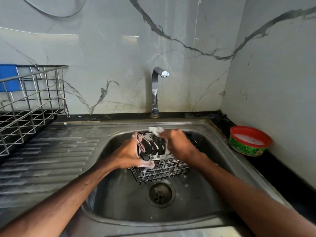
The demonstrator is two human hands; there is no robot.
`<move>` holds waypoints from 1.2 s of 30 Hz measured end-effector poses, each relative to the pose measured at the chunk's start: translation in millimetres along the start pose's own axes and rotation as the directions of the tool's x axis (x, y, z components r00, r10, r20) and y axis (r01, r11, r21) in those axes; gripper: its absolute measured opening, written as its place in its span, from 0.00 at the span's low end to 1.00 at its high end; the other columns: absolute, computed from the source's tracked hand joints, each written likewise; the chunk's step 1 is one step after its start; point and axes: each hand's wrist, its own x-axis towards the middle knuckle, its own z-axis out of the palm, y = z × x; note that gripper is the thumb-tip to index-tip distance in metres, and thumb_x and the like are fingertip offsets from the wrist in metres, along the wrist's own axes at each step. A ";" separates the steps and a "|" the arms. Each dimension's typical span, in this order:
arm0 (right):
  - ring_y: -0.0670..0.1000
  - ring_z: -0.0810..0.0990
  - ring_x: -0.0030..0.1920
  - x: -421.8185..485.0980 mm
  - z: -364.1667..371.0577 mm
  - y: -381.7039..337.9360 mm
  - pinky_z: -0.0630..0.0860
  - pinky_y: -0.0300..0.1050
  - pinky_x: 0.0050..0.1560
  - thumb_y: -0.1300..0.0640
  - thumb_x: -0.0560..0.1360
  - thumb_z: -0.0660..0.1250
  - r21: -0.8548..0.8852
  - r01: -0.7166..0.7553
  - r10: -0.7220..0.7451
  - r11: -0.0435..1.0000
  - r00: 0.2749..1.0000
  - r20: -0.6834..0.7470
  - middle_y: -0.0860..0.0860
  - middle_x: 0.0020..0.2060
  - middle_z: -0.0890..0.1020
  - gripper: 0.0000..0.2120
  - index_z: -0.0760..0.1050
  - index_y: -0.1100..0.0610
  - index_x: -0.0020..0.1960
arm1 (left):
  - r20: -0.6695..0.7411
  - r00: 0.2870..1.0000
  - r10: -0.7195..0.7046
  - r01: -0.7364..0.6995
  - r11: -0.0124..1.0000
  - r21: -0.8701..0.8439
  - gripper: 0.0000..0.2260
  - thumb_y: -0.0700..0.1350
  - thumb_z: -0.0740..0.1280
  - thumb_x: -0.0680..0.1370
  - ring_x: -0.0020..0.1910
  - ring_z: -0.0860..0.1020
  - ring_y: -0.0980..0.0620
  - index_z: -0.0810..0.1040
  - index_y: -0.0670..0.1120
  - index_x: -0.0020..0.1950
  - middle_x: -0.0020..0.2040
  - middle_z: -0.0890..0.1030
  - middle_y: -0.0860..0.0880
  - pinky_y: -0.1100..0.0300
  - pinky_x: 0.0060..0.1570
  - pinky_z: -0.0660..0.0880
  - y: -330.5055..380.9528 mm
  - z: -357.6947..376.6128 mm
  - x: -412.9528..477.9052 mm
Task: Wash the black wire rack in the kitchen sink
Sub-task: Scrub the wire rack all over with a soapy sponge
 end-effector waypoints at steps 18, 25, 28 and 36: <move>0.55 0.83 0.49 -30.7 3.1 -42.7 0.82 0.50 0.52 0.75 0.76 0.59 -0.036 0.073 -0.075 0.997 0.995 -0.064 0.58 0.57 0.81 0.21 0.76 0.58 0.62 | 0.006 0.997 -0.072 0.072 0.996 -0.058 0.53 0.60 0.85 0.60 0.62 0.75 0.54 0.61 0.41 0.74 0.62 0.76 0.52 0.70 0.55 0.69 -11.9 -2.7 3.2; 0.56 0.78 0.54 -35.8 12.7 -59.8 0.80 0.50 0.54 0.72 0.73 0.63 0.000 0.361 -0.360 0.933 0.931 0.064 0.56 0.62 0.71 0.29 0.63 0.59 0.72 | -0.002 1.000 0.024 -0.024 0.987 -0.161 0.34 0.49 0.84 0.64 0.60 0.80 0.51 0.73 0.47 0.65 0.57 0.82 0.50 0.55 0.62 0.78 -18.1 -7.4 6.0; 0.61 0.77 0.62 -32.9 4.6 -52.4 0.77 0.55 0.63 0.69 0.73 0.60 -0.022 0.371 -0.368 0.928 0.926 0.080 0.60 0.70 0.67 0.31 0.59 0.61 0.75 | 0.015 0.999 -0.033 0.035 0.986 -0.160 0.41 0.61 0.84 0.59 0.58 0.81 0.51 0.72 0.49 0.65 0.57 0.82 0.48 0.52 0.61 0.78 -16.7 -6.9 4.1; 0.47 0.82 0.57 -23.1 -27.2 -30.4 0.79 0.35 0.55 0.67 0.79 0.65 -0.002 0.144 -0.144 0.990 0.988 -0.061 0.52 0.64 0.81 0.18 0.78 0.55 0.66 | 0.086 0.986 -0.141 0.154 0.974 -0.168 0.42 0.56 0.84 0.64 0.51 0.79 0.55 0.64 0.45 0.68 0.54 0.79 0.50 0.61 0.49 0.77 -8.4 -7.3 1.8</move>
